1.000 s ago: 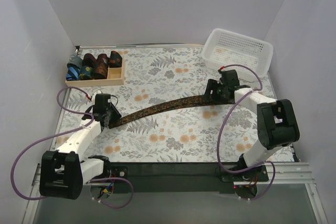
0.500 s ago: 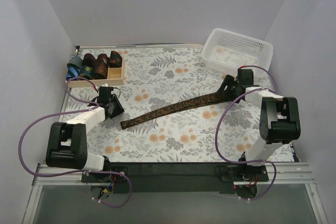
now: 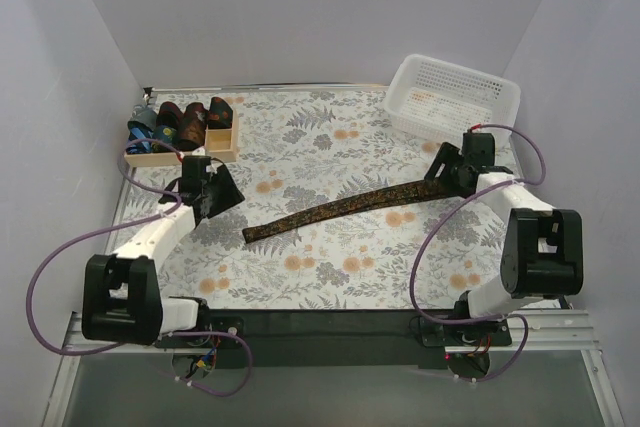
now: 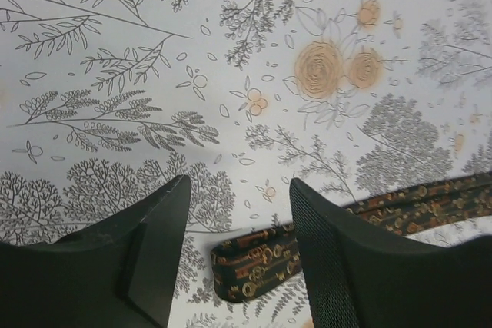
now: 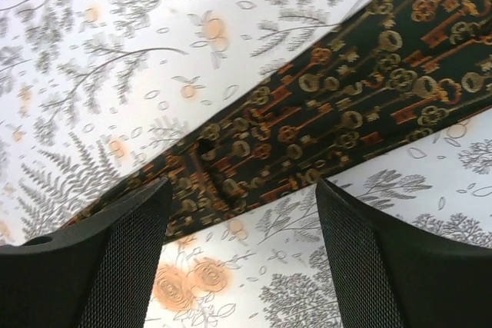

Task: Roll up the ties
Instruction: Flatten the tie

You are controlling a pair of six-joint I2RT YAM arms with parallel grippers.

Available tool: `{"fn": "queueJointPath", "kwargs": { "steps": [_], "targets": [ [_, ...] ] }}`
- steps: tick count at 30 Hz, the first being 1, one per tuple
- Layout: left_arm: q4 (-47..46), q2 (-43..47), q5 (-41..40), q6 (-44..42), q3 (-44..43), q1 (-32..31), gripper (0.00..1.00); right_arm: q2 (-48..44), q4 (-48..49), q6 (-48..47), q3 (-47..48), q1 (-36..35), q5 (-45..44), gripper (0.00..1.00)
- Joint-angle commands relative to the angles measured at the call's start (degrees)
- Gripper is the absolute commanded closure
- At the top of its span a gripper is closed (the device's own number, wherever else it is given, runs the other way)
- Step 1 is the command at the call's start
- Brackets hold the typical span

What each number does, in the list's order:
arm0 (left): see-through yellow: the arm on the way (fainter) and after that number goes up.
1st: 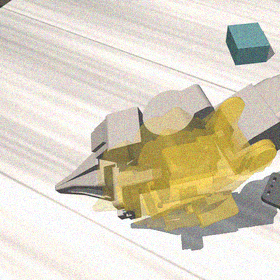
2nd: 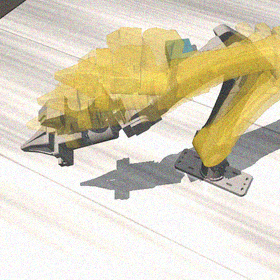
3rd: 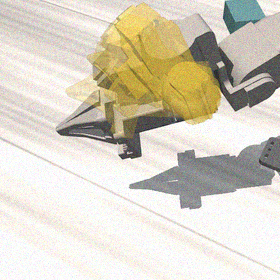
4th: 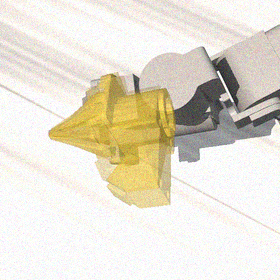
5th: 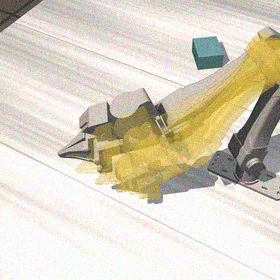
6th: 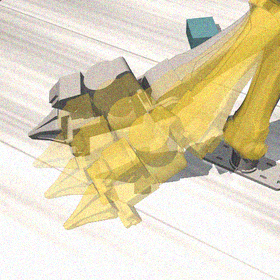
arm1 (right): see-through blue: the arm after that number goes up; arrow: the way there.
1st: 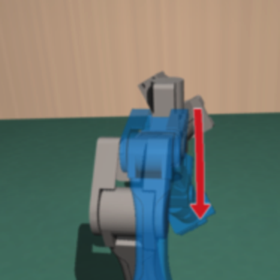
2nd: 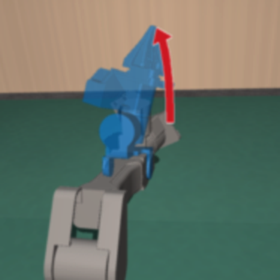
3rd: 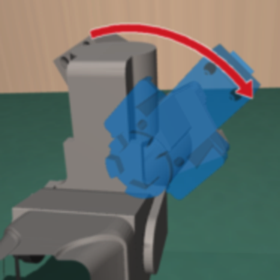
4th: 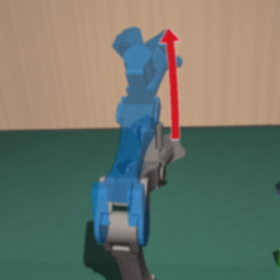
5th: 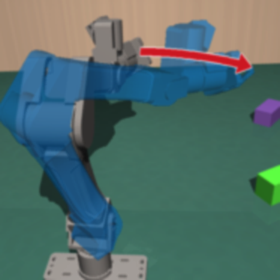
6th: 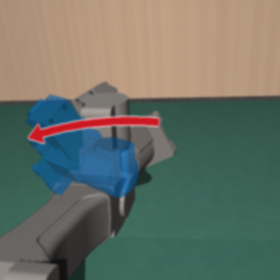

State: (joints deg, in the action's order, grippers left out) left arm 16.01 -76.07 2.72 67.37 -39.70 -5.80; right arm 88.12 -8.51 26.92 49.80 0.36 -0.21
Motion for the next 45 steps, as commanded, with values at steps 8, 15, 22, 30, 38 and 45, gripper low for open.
{"fn": "queueJointPath", "kwargs": {
  "steps": [8,15,22,30,38,45],
  "targets": [
    [6.8,12.0,2.2,10.6,4.4,-8.1,0.69,-7.1,-2.7,-5.6,0.5,-13.8,6.4,0.3],
    [3.1,8.1,-1.0,11.2,6.7,-10.1,0.87,-4.6,0.0,-6.1,0.2,-19.7,12.8,0.3],
    [-1.1,4.0,-5.5,10.8,8.7,-10.1,0.95,2.3,2.6,-7.0,2.0,-20.4,15.1,0.34],
    [-3.3,-2.0,-9.7,7.5,5.8,-9.6,1.0,4.9,2.6,-8.0,4.4,-20.4,14.8,0.36],
    [-5.3,-5.9,-9.4,2.2,0.3,-7.7,1.0,4.7,2.5,-8.9,5.0,-20.5,14.4,0.36],
    [1.2,2.4,-4.5,7.5,1.0,-7.8,0.74,2.8,2.3,-9.6,4.6,-20.4,15.6,0.36]
  ]
}}
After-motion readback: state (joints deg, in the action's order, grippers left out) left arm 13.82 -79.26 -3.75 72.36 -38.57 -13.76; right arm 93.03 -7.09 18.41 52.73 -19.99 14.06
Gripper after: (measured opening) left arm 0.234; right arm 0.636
